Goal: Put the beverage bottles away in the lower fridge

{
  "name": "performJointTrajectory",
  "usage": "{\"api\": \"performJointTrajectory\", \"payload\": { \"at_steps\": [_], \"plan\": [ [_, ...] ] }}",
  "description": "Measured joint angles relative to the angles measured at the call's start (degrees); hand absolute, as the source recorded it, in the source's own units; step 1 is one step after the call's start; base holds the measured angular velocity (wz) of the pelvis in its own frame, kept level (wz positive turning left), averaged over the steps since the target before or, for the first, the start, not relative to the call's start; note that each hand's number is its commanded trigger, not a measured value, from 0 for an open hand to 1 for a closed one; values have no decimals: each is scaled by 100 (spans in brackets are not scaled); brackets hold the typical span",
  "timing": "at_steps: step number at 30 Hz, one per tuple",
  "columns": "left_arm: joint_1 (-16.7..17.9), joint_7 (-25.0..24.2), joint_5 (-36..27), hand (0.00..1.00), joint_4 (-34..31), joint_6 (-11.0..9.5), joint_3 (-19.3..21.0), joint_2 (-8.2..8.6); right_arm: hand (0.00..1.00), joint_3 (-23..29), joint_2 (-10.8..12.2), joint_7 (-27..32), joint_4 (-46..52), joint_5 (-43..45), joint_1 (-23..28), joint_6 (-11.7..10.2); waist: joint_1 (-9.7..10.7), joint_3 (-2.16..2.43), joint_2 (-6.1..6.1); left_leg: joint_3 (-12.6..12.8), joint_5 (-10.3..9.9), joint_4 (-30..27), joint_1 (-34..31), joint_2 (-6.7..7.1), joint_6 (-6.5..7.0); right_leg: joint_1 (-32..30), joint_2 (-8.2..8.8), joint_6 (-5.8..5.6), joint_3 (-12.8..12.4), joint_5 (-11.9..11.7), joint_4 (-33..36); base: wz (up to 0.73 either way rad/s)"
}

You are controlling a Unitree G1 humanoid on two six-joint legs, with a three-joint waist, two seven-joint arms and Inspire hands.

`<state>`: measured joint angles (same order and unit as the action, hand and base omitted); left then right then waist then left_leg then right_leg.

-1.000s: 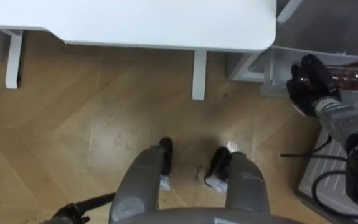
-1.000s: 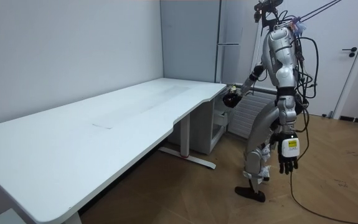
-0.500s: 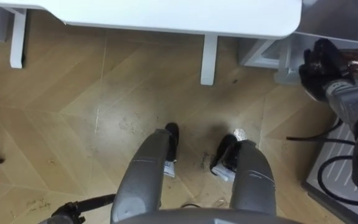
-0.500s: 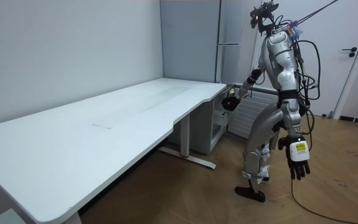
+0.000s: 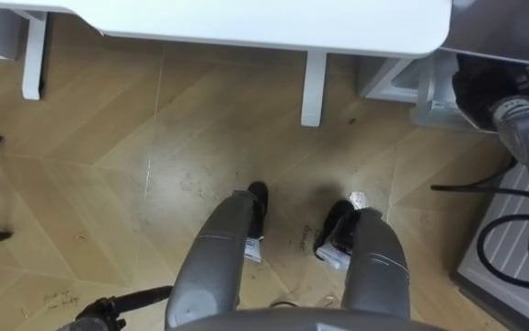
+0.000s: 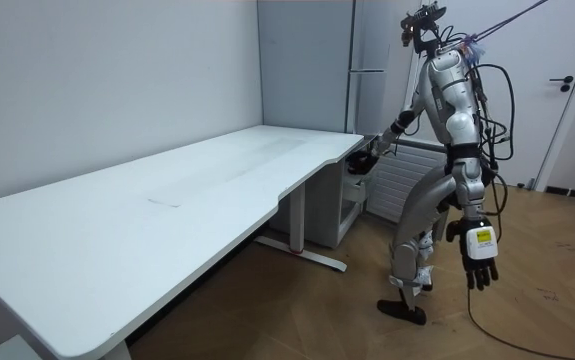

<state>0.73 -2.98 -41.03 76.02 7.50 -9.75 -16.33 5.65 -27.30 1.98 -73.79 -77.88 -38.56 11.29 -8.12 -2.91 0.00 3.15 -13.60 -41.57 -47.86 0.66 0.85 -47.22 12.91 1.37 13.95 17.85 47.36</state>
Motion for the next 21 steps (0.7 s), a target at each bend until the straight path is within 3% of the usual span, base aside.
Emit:
{"api": "performJointTrajectory", "payload": {
  "at_steps": [21],
  "plan": [
    [148, 14, 15, 0, -2, -46, -53, -7, 0, 9, -35, 70, 34, 17, -90, -45, 2, 3, 3, 40, -8, -23, 26, 5, 14, 7, 11, -16, -18, -5, 32, 0]
  ]
}}
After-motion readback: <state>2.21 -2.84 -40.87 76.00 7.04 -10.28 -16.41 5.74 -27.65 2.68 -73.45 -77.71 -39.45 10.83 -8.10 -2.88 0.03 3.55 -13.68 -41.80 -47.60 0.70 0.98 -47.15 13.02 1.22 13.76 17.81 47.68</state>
